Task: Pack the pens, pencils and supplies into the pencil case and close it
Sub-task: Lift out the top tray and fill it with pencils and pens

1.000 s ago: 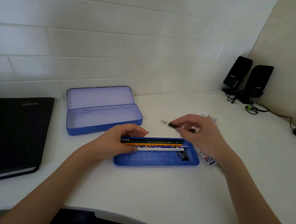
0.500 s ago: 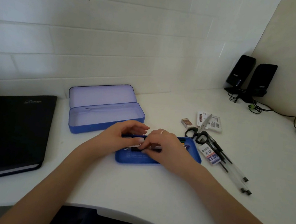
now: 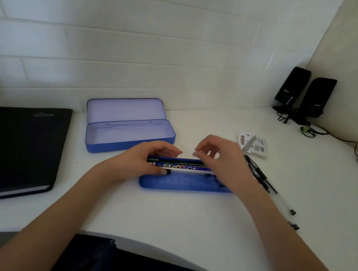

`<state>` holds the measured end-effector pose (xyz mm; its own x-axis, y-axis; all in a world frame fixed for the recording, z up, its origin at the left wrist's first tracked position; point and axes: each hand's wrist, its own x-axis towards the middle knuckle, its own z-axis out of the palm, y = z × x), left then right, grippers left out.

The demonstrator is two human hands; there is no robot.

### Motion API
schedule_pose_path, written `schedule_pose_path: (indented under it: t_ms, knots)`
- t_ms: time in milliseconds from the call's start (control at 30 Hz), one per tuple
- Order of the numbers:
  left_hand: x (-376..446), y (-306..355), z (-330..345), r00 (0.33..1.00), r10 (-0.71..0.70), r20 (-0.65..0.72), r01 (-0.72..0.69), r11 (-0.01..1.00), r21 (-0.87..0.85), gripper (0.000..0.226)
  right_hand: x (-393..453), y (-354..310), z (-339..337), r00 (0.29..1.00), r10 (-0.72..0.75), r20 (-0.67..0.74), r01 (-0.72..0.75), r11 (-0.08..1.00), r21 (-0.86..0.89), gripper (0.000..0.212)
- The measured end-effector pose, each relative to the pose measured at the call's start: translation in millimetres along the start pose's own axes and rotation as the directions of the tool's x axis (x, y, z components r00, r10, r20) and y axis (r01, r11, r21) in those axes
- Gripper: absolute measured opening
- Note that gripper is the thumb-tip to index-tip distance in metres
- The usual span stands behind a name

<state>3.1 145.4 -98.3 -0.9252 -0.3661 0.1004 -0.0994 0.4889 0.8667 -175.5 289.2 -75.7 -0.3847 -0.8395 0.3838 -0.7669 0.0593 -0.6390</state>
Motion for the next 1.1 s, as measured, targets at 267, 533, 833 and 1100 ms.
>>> schedule_pose_path:
  t_ms: [267,533,833,1100]
  knots:
    - [-1.1,3.3,4.8,1.0,0.018,-0.021,-0.018,1.0,0.011,0.025,-0.6,63.0,-91.6,0.852,0.511,-0.112,-0.521,0.81,-0.271,0.009]
    - [-0.9,1.1,3.6,0.999,0.016,-0.045,-0.015,1.0,0.028,0.027,-22.1,76.8,-82.5,0.782,0.619,-0.071,-0.614,0.745,-0.262,0.018]
    - [0.2,0.6,-1.6,1.0,-0.008,-0.018,0.009,0.998,0.055,0.038,-31.4,71.8,-74.8,0.808,0.551,-0.208,-0.588,0.776,-0.228,0.008]
    - [-0.7,0.8,-2.3,1.0,-0.011,-0.01,0.011,0.998,0.061,0.041,-30.5,28.7,-52.0,0.988,0.15,-0.037,-0.151,0.988,-0.041,0.012]
